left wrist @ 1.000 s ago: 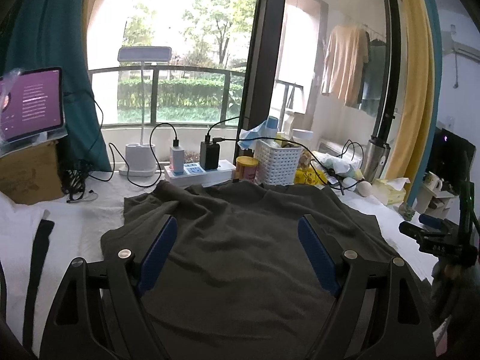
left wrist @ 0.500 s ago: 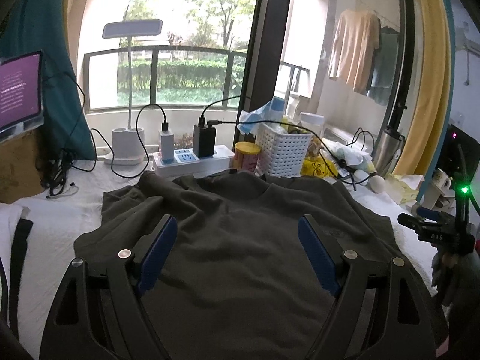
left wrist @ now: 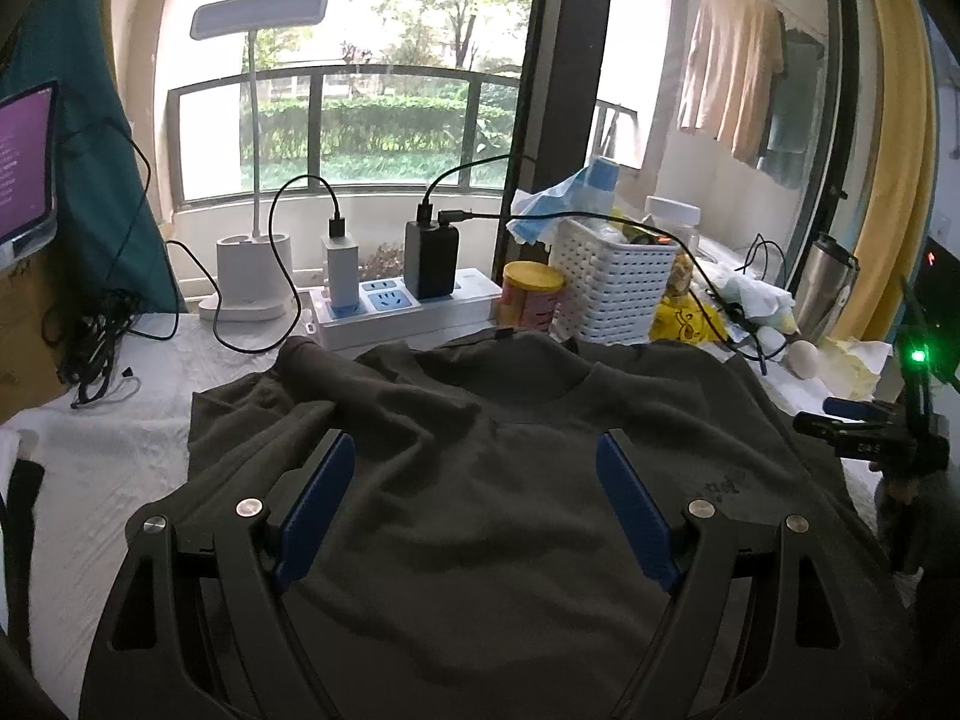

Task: Fold small clothes

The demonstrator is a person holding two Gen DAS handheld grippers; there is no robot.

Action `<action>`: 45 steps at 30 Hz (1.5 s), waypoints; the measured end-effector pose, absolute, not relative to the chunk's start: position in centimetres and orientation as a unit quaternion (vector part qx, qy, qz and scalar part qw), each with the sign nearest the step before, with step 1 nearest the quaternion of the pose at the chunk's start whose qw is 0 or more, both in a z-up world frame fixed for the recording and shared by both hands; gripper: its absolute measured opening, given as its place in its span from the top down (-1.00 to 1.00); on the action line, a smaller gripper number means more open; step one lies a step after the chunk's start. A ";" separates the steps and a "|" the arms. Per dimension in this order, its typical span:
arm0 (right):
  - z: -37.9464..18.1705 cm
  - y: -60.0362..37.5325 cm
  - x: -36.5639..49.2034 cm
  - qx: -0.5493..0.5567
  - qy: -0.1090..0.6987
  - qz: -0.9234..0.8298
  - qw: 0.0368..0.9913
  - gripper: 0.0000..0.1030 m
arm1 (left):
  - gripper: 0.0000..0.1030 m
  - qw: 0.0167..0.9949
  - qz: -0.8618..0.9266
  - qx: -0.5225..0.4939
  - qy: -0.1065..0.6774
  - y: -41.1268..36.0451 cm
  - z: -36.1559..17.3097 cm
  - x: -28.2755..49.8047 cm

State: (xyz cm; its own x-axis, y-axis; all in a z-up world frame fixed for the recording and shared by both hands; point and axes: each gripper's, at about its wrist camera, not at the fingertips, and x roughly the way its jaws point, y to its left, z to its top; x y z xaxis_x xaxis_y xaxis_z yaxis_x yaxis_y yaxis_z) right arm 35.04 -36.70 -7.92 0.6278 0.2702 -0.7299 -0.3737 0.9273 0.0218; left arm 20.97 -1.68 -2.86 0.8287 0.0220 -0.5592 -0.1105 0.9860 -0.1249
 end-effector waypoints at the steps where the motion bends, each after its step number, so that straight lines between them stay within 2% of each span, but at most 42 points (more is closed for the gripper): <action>1: -8.1 -36.4 35.5 -0.070 0.396 0.183 0.897 -0.58 | -0.65 0.953 0.035 -0.077 0.292 -1.6 -3.0 21.1; 6: -9.0 -34.8 37.4 -0.091 0.419 0.209 0.879 -0.34 | -0.65 0.950 0.040 -0.085 0.298 -1.0 -3.6 21.5; 10: -9.1 -34.0 37.2 -0.117 0.417 0.212 0.876 -0.27 | -0.65 0.948 0.046 -0.092 0.302 -0.5 -4.0 21.7; 11: -9.0 -33.9 37.2 -0.118 0.415 0.214 0.876 -0.15 | -0.65 0.947 0.048 -0.093 0.303 -0.3 -4.1 21.7; 12: -9.0 -33.7 36.9 -0.119 0.411 0.223 0.876 0.14 | -0.65 0.947 0.048 -0.095 0.303 -0.3 -4.1 21.7; 14: -8.8 -33.4 36.6 -0.123 0.409 0.231 0.874 0.44 | -0.65 0.947 0.048 -0.097 0.304 -0.2 -4.1 21.7; 15: -8.8 -33.1 36.2 -0.127 0.407 0.240 0.872 0.69 | -0.65 0.947 0.047 -0.097 0.304 -0.2 -4.1 21.7; 17: -8.8 -33.0 35.7 -0.128 0.406 0.244 0.871 0.86 | -0.65 0.948 0.046 -0.096 0.301 -0.3 -3.8 21.5; 33: -5.5 -41.1 33.9 -0.032 0.377 0.148 0.914 0.91 | -0.65 0.954 0.049 -0.108 0.275 0.4 -2.1 19.0; 45: -1.6 -36.0 30.7 -0.039 0.327 0.189 0.925 0.91 | -0.65 0.955 0.031 -0.144 0.258 2.2 -1.9 15.8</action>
